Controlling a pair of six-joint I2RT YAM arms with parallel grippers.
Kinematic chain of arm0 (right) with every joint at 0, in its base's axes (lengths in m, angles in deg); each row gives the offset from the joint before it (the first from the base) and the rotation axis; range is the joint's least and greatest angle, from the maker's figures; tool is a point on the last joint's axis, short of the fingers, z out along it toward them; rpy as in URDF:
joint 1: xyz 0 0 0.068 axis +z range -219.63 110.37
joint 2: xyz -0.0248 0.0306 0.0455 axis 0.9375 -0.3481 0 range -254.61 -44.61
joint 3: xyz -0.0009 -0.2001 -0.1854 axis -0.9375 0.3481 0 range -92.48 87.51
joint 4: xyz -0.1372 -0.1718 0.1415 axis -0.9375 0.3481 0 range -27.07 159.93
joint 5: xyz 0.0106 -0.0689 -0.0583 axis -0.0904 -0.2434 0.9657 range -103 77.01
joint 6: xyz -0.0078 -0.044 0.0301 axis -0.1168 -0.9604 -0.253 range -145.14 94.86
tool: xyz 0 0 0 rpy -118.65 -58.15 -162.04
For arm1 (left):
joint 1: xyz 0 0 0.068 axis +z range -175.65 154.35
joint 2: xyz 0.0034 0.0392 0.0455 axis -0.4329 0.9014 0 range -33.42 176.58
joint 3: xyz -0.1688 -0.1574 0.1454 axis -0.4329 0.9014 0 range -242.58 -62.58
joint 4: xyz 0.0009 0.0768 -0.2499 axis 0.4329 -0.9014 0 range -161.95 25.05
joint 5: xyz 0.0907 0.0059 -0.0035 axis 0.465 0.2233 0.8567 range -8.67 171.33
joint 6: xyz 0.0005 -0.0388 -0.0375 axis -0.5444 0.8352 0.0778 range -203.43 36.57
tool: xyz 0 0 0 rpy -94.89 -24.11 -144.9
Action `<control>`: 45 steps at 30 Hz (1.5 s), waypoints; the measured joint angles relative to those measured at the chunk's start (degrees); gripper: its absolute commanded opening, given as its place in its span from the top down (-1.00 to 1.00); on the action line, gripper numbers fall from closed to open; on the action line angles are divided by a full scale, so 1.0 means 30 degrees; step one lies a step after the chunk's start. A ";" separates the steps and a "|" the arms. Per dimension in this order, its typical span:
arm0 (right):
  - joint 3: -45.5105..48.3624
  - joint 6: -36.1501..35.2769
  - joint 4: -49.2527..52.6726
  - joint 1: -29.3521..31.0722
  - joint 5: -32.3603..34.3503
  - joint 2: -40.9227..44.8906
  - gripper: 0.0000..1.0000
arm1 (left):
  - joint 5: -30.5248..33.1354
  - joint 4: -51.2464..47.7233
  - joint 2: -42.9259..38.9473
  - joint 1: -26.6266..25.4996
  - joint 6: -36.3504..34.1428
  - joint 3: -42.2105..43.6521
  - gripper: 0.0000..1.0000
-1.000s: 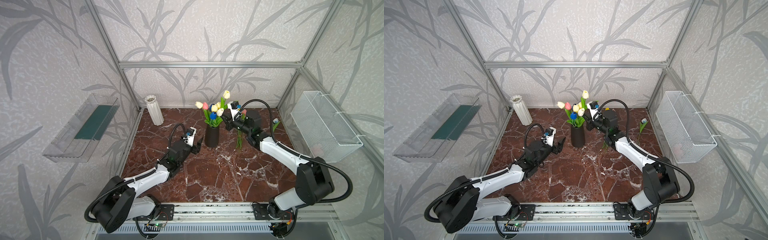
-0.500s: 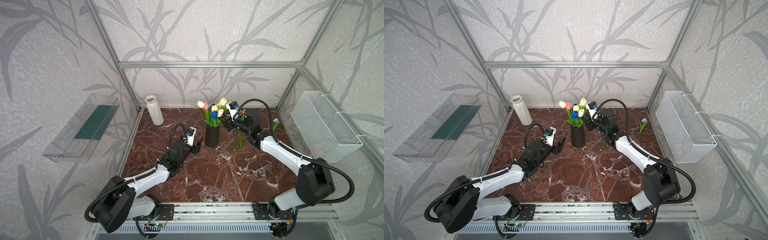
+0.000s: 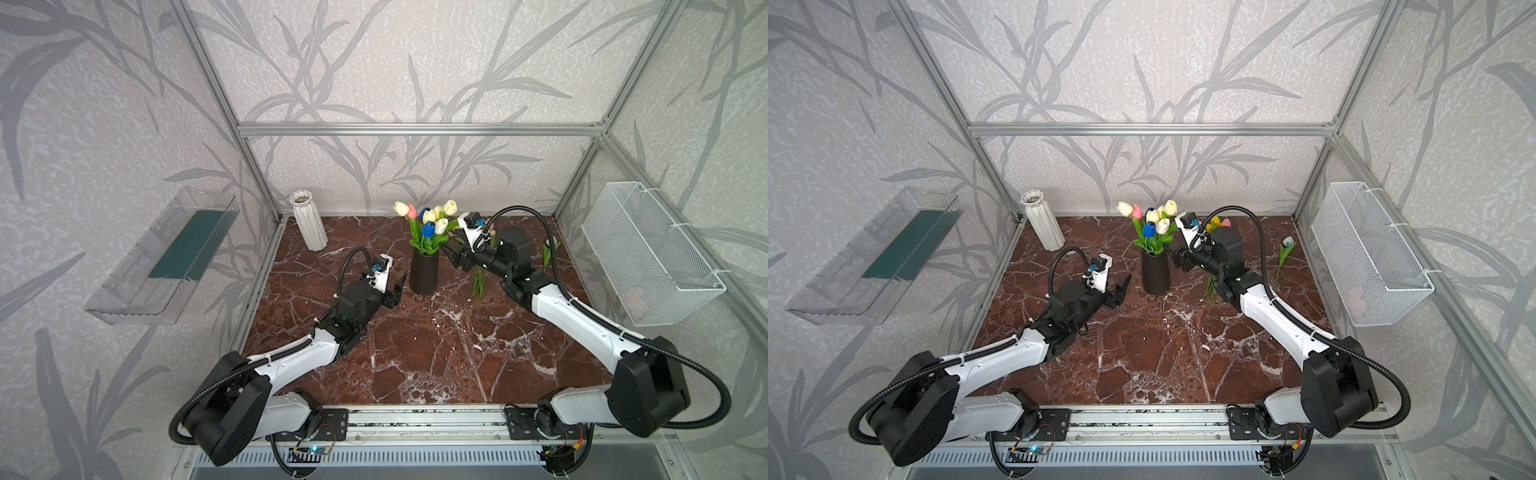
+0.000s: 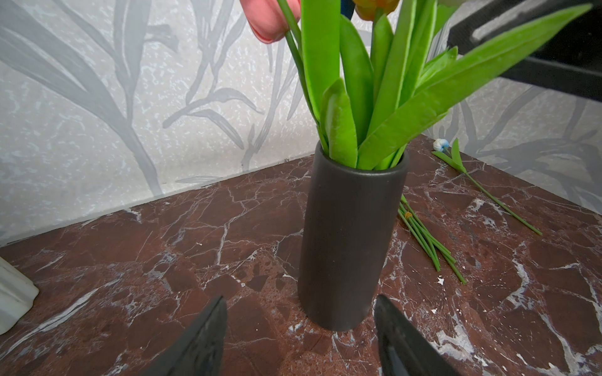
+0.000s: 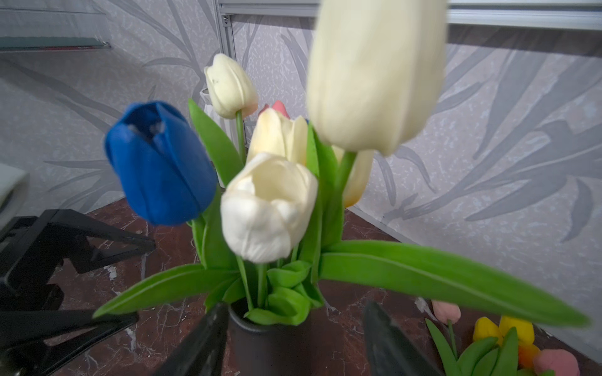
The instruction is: Arrange the flowers into the vase
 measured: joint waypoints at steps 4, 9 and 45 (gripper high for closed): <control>0.0969 -0.0197 -0.0503 -0.0204 -0.0306 0.0408 -0.64 | 0.0007 0.0000 0.0000 0.0000 0.0000 0.0000 -0.44; 0.2980 -0.0153 -0.2535 -0.0321 -0.0648 0.0546 -0.76 | 0.0015 0.0080 0.0000 0.0000 0.0000 0.0000 -0.44; 0.0903 0.0729 -1.4826 0.0619 -0.0896 -1.0608 -0.98 | 0.0233 0.2404 -0.1581 0.0087 -0.0211 0.2244 -0.82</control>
